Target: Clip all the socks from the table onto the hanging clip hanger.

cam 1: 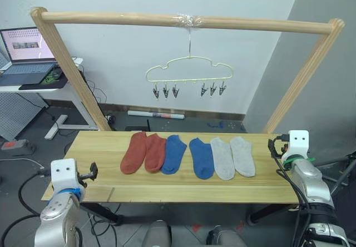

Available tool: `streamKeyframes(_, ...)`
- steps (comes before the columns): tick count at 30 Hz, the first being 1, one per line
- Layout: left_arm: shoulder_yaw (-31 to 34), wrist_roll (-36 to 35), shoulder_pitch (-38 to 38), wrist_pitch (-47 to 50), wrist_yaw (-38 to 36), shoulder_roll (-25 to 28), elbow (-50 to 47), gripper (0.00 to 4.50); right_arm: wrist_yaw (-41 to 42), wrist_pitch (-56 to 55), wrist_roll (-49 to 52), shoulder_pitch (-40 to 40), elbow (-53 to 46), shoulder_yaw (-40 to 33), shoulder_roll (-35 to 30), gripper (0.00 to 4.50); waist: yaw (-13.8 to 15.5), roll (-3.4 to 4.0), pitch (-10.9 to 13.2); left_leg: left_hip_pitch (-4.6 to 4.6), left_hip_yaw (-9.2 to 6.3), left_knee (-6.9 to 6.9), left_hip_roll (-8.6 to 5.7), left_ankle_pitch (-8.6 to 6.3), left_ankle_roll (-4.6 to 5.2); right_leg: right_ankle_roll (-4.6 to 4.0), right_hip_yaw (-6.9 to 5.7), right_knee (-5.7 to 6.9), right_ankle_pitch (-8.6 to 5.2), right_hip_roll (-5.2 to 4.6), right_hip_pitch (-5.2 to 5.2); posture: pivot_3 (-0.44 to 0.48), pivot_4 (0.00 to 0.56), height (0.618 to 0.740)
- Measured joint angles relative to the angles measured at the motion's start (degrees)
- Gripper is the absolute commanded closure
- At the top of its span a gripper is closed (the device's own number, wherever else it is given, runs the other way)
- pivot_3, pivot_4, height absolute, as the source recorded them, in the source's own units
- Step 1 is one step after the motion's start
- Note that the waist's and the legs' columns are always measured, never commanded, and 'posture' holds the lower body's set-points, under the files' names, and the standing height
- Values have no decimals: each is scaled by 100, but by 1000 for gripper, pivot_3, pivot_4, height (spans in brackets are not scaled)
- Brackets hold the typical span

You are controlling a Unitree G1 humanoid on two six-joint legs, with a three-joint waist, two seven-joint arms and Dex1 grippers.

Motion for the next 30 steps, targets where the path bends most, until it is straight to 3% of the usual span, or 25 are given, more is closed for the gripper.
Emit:
streamKeyframes(4, -273, -120, -420, 25, -317, 178, -558, 27, 690, 265, 333, -29, -700, 388, 40, 0, 0, 7, 145, -14, -1, 0, 0, 1, 1, 2, -1, 2, 1, 29, 3, 140, 165, 740)
streamKeyframes(5, -395, -133, -588, 0, -423, 200, -648, 202, 944, 329, 445, -70, -900, 514, 34, 0, -2, 12, 178, -17, 0, 0, -1, 1, 1, 4, 0, 1, 2, 32, 2, 137, 167, 740)
streamKeyframes(8, -620, -327, -1011, -74, -676, 154, -763, 883, 1730, 422, 835, -188, -1428, 828, -14, 0, -9, 14, 255, -28, -6, 0, -2, 1, 2, 47, -2, 1, 17, 38, -1, 114, 181, 740)
streamKeyframes(14, -1003, -311, -2069, -261, -788, 120, -381, 2745, 2781, 593, 1531, -705, -2204, 1192, -31, 0, -32, 7, 394, -42, -26, 1, 1, 1, 2, 60, -15, 1, 22, 52, -7, 89, 203, 740)
streamKeyframes(20, -1313, -108, -2816, -547, -842, -13, 649, 2745, 3019, 831, 1897, -1468, -2474, 1461, 211, 0, -127, -9, 520, -62, -46, 5, -1, 1, 2, 72, -31, 1, 24, 52, -13, 68, 230, 740)
streamKeyframes(30, -1580, 124, -3445, -1209, -1079, -69, 1522, 2745, 3029, 1070, 2178, -1862, -2633, 1748, 574, 0, -151, -21, 678, -75, -63, 4, -3, -2, -2, 76, -44, 2, 26, 50, -16, 50, 250, 740)
